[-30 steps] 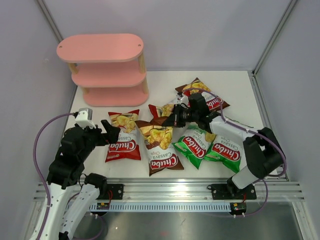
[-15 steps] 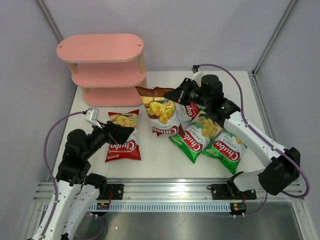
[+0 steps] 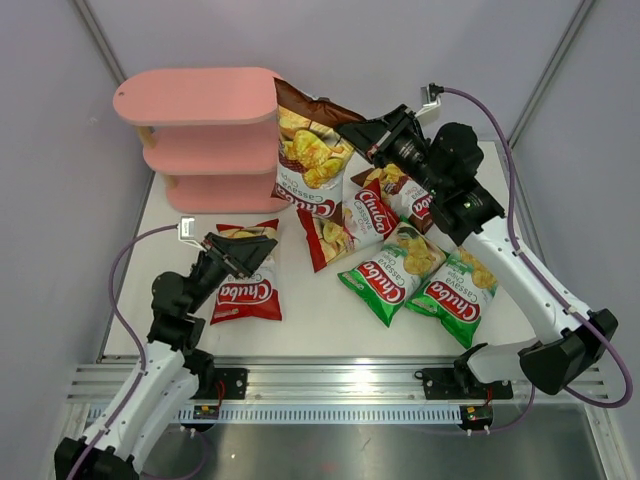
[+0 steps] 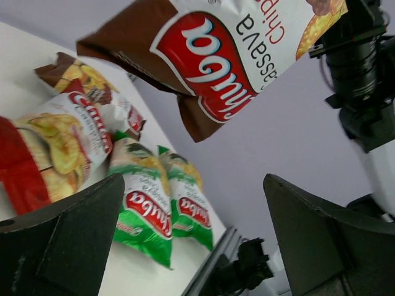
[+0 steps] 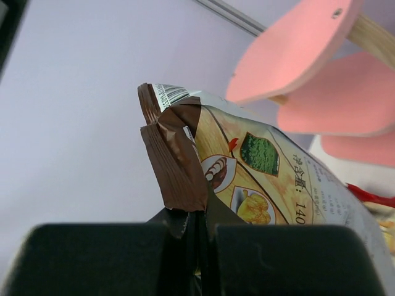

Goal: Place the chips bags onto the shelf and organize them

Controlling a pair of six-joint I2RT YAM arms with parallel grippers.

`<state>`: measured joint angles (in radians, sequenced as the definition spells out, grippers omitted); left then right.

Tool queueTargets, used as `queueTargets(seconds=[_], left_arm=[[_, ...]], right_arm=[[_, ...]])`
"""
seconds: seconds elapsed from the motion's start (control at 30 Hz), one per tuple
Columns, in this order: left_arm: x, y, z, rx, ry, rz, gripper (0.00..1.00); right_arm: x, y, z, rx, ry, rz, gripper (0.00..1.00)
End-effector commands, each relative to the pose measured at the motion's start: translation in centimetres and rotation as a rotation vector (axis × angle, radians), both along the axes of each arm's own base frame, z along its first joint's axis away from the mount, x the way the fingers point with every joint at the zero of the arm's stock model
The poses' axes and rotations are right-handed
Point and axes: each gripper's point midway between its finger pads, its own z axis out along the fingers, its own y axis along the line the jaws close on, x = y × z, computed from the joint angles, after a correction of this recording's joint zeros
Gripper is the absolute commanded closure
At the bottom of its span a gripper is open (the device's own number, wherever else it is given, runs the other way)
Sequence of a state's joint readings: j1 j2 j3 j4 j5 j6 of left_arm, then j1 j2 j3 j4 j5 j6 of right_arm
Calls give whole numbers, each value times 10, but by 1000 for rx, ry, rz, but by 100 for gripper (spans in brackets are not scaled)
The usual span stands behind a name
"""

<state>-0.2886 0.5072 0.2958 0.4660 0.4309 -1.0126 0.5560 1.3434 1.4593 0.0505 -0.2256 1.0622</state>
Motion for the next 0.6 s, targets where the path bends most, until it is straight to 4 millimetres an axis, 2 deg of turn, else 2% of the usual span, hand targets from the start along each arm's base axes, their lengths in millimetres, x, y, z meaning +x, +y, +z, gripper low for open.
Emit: queueTargets(seconds=[0.0, 0.03, 0.07, 0.13, 0.17, 0.33, 0.53, 0.57], left_arm=[[-19, -6, 79, -202, -238, -97, 1], [-18, -8, 82, -209, -245, -105, 1], [-21, -9, 96, -224, -286, -113, 1], [-11, -15, 95, -238, -264, -116, 1], [-11, -14, 103, -263, -287, -117, 1], [4, -31, 106, -283, -281, -144, 1], [-8, -35, 143, -371, -447, -193, 1], [-5, -39, 143, -382, -446, -198, 1]], right_arm=[[-22, -15, 85, 284, -118, 27, 100], [-23, -15, 88, 314, -115, 34, 100], [-23, -14, 87, 359, -80, 54, 100], [-27, -15, 96, 427, -92, 90, 100], [-30, -14, 100, 453, -80, 109, 100], [-40, -3, 117, 476, -81, 177, 100], [-57, 9, 127, 512, -72, 242, 100], [-61, 9, 129, 512, -82, 245, 100]])
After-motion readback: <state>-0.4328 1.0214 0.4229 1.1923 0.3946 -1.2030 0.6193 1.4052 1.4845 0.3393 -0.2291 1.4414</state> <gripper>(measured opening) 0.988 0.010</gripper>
